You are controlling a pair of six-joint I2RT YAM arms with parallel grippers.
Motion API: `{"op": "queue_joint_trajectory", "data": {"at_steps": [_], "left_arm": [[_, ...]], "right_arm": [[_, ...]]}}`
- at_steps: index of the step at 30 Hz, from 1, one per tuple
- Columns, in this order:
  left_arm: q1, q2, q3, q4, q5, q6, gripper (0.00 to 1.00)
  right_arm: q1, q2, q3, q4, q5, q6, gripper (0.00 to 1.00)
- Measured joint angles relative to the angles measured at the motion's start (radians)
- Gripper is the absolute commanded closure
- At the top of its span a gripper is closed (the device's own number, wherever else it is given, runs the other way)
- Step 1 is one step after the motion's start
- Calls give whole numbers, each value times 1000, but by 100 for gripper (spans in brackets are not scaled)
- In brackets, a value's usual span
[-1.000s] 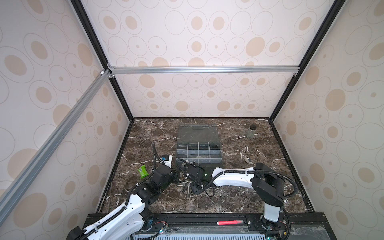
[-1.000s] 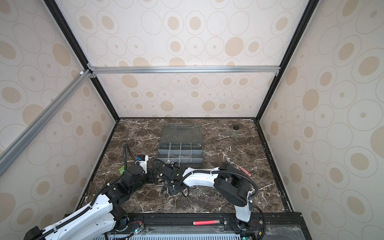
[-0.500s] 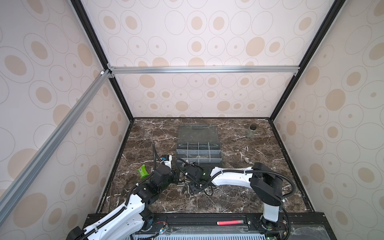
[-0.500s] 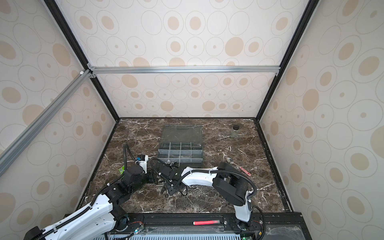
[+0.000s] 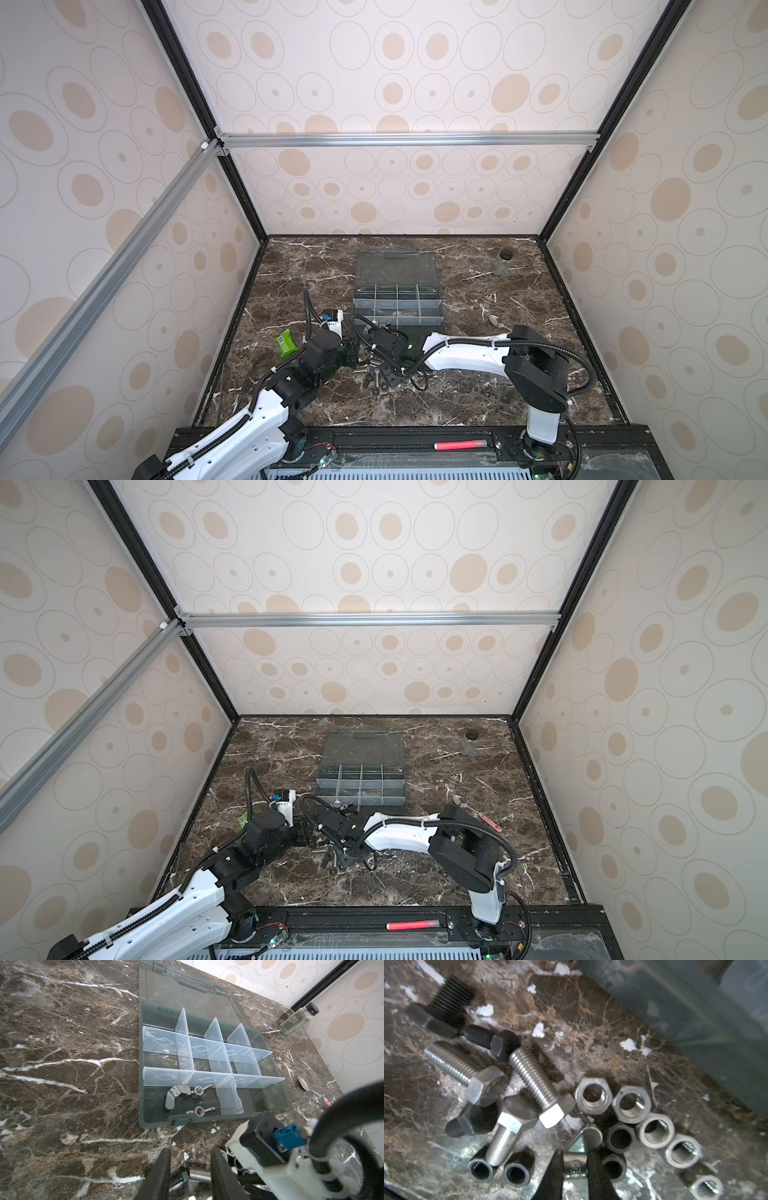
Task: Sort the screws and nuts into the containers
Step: 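Close the right gripper on the wing nut and lift it toward the organizer, then lower the wing nut into the organizer's front compartment and open the right gripper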
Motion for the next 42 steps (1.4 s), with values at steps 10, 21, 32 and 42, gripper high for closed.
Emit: {"op": "queue_joint_trajectory", "data": {"at_steps": [10,21,32,42], "left_arm": [[2,-2,0,0,8,1,67],[6,-22,0,-3,20,7,67],[10,-41,1,-10,23,7,66],[10,-35,1,-10,27,7,67]], "right_arm": [[-109,-30,222,1,74,-129,77],[-133,190,412,0,97,-232,75],[-134,214,415,-27,109,-248,71],[-134,214,415,-27,114,-248,71]]}}
